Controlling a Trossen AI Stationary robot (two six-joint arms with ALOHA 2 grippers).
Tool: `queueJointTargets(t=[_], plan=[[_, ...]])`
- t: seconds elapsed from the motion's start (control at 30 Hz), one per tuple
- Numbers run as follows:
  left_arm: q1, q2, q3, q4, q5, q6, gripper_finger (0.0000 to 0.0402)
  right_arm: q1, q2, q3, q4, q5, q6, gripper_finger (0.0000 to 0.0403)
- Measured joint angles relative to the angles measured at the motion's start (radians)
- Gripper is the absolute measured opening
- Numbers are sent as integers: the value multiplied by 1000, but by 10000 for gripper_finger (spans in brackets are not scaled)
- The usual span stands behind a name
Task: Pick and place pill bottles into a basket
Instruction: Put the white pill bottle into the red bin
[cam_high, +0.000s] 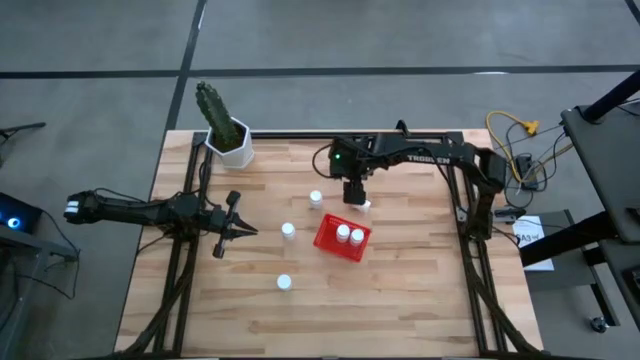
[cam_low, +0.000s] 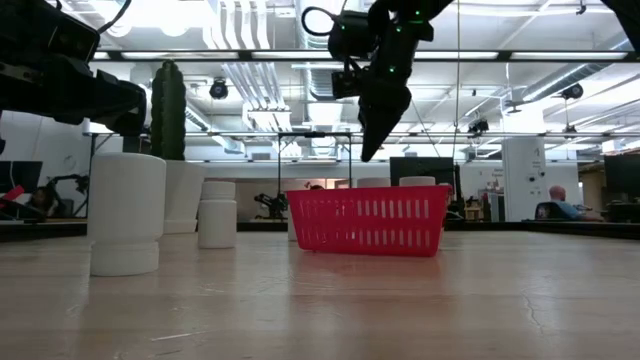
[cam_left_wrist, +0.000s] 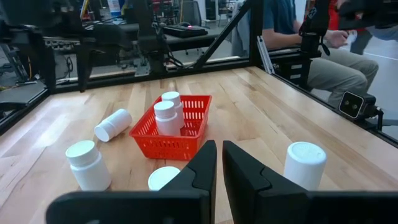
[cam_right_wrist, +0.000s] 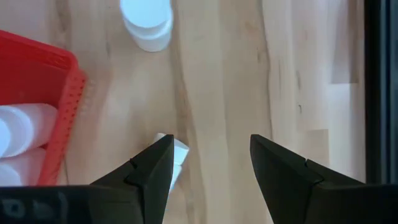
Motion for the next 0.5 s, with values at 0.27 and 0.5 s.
queueJointTargets(t=[0.27, 0.5], plan=[[0, 0, 0, -17, 0, 0, 10, -79, -21, -1, 0, -34, -24, 201], [0, -1, 0, -26, 0, -1, 10, -143, -85, -25, -2, -135, -20, 194]])
